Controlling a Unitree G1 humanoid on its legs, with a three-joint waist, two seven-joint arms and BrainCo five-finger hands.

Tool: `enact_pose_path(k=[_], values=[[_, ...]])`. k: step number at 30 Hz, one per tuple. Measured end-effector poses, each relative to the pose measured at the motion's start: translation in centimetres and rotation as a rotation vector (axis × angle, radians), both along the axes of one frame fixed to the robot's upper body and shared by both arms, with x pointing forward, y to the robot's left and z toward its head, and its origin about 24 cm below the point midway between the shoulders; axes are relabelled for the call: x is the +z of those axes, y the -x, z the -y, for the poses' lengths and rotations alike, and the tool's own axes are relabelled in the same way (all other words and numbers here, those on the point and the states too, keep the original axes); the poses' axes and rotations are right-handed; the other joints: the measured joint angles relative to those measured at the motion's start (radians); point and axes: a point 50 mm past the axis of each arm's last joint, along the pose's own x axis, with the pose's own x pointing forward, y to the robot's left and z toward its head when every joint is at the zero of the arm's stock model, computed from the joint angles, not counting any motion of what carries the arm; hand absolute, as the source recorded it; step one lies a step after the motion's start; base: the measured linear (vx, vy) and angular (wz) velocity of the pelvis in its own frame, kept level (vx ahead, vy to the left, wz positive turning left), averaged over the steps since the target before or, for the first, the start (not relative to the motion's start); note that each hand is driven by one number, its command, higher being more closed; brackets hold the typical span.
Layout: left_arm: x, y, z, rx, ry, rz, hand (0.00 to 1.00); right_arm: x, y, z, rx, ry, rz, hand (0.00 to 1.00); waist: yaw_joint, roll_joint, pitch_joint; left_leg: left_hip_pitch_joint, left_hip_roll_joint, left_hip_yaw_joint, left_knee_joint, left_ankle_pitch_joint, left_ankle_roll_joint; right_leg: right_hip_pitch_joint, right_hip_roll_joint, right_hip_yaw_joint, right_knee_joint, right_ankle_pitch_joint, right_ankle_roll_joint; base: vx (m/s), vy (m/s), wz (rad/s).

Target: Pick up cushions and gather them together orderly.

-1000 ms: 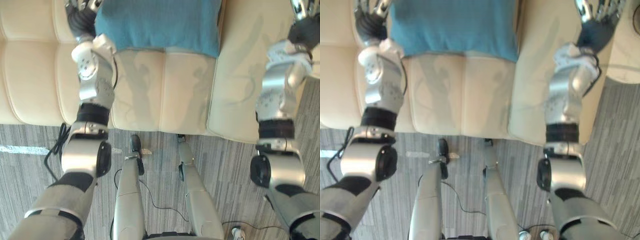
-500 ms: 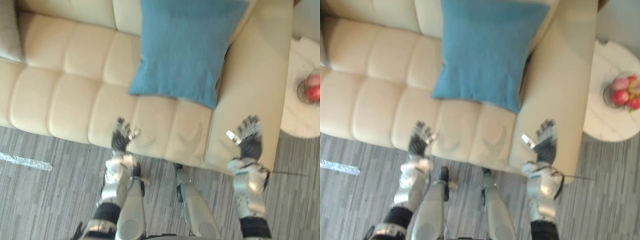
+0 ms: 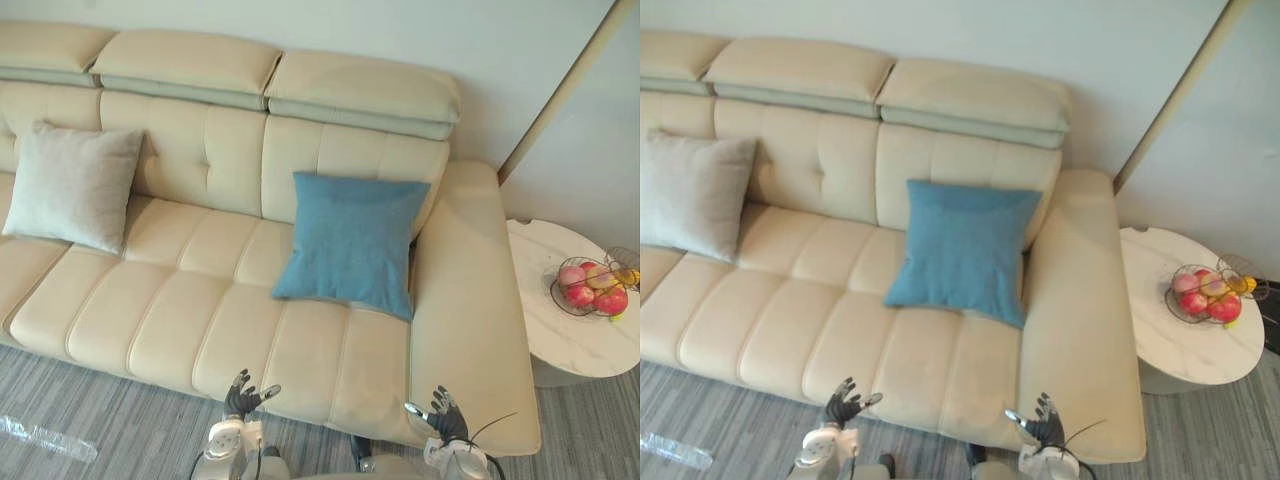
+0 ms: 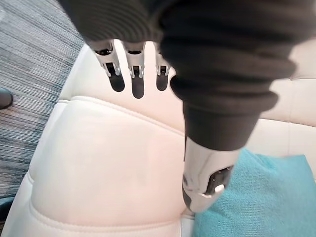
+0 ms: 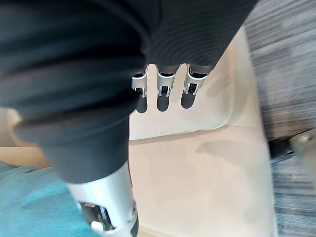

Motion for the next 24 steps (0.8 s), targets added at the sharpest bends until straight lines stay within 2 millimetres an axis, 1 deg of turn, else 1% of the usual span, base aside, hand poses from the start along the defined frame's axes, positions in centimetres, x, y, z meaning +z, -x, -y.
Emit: enact_pose_path(k=[4, 6, 9, 10, 11, 12, 13, 14, 15, 16, 17, 18, 19, 20, 21, 22, 23, 24], values=[[-0.6, 1.0, -0.5, 0.021, -0.002, -0.054, 0.0, -0.6, 0.7, 0.0, 0.0, -0.006, -0.054, 0.0, -0.001, -0.007, -0.003, 0.007, -0.008, 0.01, 0.001, -0.002, 0.002, 0.004, -0.002, 0.024, -0.017, 0.016, 0.006, 0.01, 0.034, -0.16], [-0.6, 1.0, -0.6, 0.018, -0.006, -0.057, 0.0, -0.8, 0.7, -0.1, 0.015, -0.002, -0.072, 0.0, 0.0, -0.014, -0.001, 0.007, -0.008, 0.026, 0.007, -0.005, 0.005, -0.001, -0.002, 0.037, -0.018, 0.02, 0.009, -0.02, 0.035, -0.19], [-0.5, 0.8, -0.5, 0.0, -0.011, -0.052, 0.0, -0.5, -0.3, -0.3, 0.037, 0.001, -0.051, 0.0, 0.003, -0.017, 0.005, -0.052, 0.007, 0.034, 0.118, -0.054, 0.007, -0.023, 0.013, 0.05, -0.004, 0.024, 0.012, -0.06, 0.046, -0.18], [-0.3, 0.4, -0.6, -0.002, -0.014, -0.035, 0.0, -0.4, -0.9, -0.6, 0.049, -0.001, -0.041, 0.0, 0.006, -0.021, 0.008, -0.085, 0.021, 0.043, 0.166, -0.068, 0.015, -0.046, 0.014, 0.043, 0.006, 0.003, 0.024, -0.12, 0.03, -0.14], [0.0, -0.1, -0.4, -0.003, -0.011, -0.013, 0.0, -0.1, -1.8, -0.8, 0.064, -0.001, -0.023, 0.0, 0.014, -0.02, 0.017, -0.104, 0.043, 0.058, 0.174, -0.069, 0.017, -0.068, -0.002, -0.054, 0.052, -0.04, 0.016, -0.14, 0.012, -0.18], [0.1, -0.4, -0.2, -0.004, -0.006, -0.006, 0.0, 0.1, -2.5, -0.9, 0.072, -0.002, -0.007, 0.0, 0.019, -0.005, 0.03, -0.112, 0.06, 0.062, 0.181, -0.068, 0.016, -0.112, -0.014, -0.126, 0.179, -0.091, -0.011, -0.12, -0.004, -0.09], [0.2, -0.5, -0.2, -0.005, -0.008, -0.002, 0.0, 0.2, -2.9, -1.3, 0.077, -0.01, 0.001, 0.0, 0.019, -0.007, 0.031, -0.104, 0.069, 0.054, 0.185, -0.067, 0.013, -0.148, -0.034, -0.185, 0.387, -0.142, -0.012, -0.01, -0.034, 0.16], [0.3, -0.5, -0.6, -0.001, -0.018, 0.003, 0.0, 0.0, -2.7, -1.8, 0.074, -0.025, -0.004, 0.0, 0.02, -0.036, 0.018, -0.093, 0.056, 0.054, 0.214, -0.066, 0.013, -0.143, -0.085, -0.197, 0.583, -0.215, 0.045, 0.03, -0.051, 0.27], [0.3, -0.6, -0.7, 0.0, -0.02, 0.006, 0.0, 0.0, -2.5, -1.9, 0.073, -0.029, -0.009, 0.0, 0.021, -0.046, 0.014, -0.1, 0.05, 0.053, 0.227, -0.066, 0.013, -0.148, -0.09, -0.192, 0.588, -0.222, 0.054, 0.03, -0.05, 0.26], [0.5, -0.8, -1.0, 0.013, -0.02, 0.013, 0.0, 0.0, -2.8, -2.3, 0.075, -0.04, 0.001, 0.0, 0.02, -0.072, 0.014, -0.124, 0.029, 0.049, 0.259, -0.067, 0.02, -0.165, -0.083, -0.202, 0.58, -0.213, 0.061, -0.19, 0.013, -0.01], [0.3, -0.8, -0.2, 0.02, 0.008, 0.006, 0.0, 0.4, -3.8, -2.2, 0.077, -0.032, 0.026, 0.0, 0.049, -0.04, -0.009, -0.166, -0.009, 0.026, 0.181, -0.035, 0.069, -0.113, -0.07, -0.144, 0.478, -0.241, 0.078, -0.23, 0.079, -0.09], [0.4, -1.2, 0.2, 0.026, 0.022, 0.016, 0.0, 0.7, -4.4, -2.0, 0.082, -0.024, 0.038, 0.0, 0.055, -0.045, 0.003, -0.16, -0.007, 0.034, 0.17, -0.008, 0.05, -0.118, -0.081, -0.131, 0.589, -0.283, 0.087, -0.22, 0.022, 0.04], [0.6, -1.8, 0.3, 0.036, 0.029, 0.032, 0.0, 0.4, -4.0, -2.4, 0.089, -0.039, 0.023, 0.0, 0.05, -0.066, 0.005, -0.181, -0.024, 0.037, 0.192, 0.007, 0.054, -0.09, -0.113, -0.12, 0.71, -0.314, 0.105, -0.07, -0.049, 0.14], [0.8, -2.1, 0.4, 0.04, 0.033, 0.043, 0.0, 0.4, -4.1, -2.6, 0.094, -0.044, 0.023, 0.0, 0.062, -0.067, 0.006, -0.201, -0.027, 0.038, 0.214, 0.007, 0.054, -0.052, -0.122, -0.114, 0.693, -0.324, 0.108, -0.09, -0.161, 0.1], [1.0, -2.3, 0.5, 0.046, 0.04, 0.056, 0.0, 0.7, -5.0, -2.8, 0.111, -0.044, 0.042, 0.0, 0.074, -0.065, 0.016, -0.227, -0.015, 0.037, 0.245, 0.008, 0.052, -0.011, -0.107, -0.107, 0.603, -0.351, 0.103, -0.17, -0.171, -0.16], [0.9, -2.3, 0.7, 0.054, 0.049, 0.052, 0.0, 1.1, -5.8, -2.8, 0.117, -0.038, 0.064, 0.0, 0.075, -0.04, 0.027, -0.243, 0.012, 0.034, 0.255, 0.014, 0.042, 0.007, -0.088, -0.13, 0.53, -0.356, 0.096, -0.2, -0.164, -0.26], [0.8, -2.2, 0.9, 0.062, 0.056, 0.048, 0.0, 1.4, -6.2, -2.8, 0.113, -0.033, 0.08, 0.0, 0.076, -0.025, 0.027, -0.253, 0.032, 0.033, 0.252, 0.023, 0.029, 0.034, -0.072, -0.152, 0.477, -0.357, 0.093, -0.32, -0.238, -0.23], [0.9, -2.5, 1.4, 0.037, 0.062, 0.054, 0.0, 1.6, -6.4, -2.7, 0.108, -0.027, 0.095, 0.0, 0.078, -0.013, 0.036, -0.266, 0.06, 0.031, 0.248, 0.039, 0.003, 0.065, -0.047, -0.197, 0.392, -0.374, 0.063, -0.23, -0.172, -0.13]])
